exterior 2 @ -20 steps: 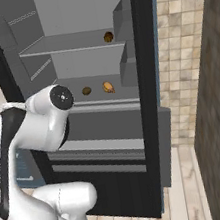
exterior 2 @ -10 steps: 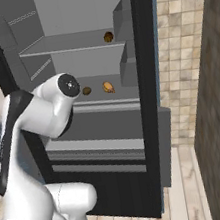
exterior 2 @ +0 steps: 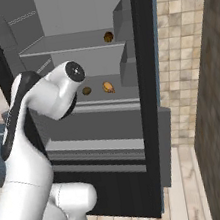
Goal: Open the fridge, remove the kiwi, sweet potato, and chicken drumstick, and place them on any counter.
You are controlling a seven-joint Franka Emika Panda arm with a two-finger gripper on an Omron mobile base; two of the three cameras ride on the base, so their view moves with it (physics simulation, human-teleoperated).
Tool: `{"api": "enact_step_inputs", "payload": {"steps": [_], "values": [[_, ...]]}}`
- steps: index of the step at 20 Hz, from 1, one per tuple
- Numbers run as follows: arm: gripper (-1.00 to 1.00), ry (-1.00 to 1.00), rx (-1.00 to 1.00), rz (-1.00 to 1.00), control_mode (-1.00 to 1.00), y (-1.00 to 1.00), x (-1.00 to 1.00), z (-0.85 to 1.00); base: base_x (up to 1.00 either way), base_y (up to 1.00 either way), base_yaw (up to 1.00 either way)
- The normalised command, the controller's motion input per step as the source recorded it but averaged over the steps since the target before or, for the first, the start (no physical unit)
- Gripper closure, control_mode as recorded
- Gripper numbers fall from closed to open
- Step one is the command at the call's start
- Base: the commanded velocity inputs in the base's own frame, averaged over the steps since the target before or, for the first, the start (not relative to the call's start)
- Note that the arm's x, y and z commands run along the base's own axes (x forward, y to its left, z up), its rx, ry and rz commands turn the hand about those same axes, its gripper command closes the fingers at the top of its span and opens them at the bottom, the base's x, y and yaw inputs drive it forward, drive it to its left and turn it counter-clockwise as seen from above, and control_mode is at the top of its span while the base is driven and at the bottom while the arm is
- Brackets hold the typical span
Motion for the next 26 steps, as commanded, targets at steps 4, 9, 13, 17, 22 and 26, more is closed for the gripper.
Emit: {"api": "enact_step_inputs", "payload": {"steps": [4,9,13,17,22,26], "values": [[-1.00,0.01,0.00,0.00,-1.00,-0.04,0.58,0.05,0.00,0.00,0.00],[-1.00,0.00,0.00,0.01,-1.00,0.00,0.54,0.00,0.00,0.00,0.00],[-1.00,0.00,0.00,0.04,-1.00,0.10,0.41,0.03,0.00,0.00,0.00],[-1.00,0.00,0.00,0.03,-1.00,0.21,0.42,0.00,0.00,0.00,0.00],[-1.00,0.00,0.00,0.05,-1.00,0.31,0.43,0.00,0.00,0.00,0.00],[-1.00,0.00,0.00,0.06,-1.00,0.29,0.51,0.00,0.00,0.00,0.00]]}}
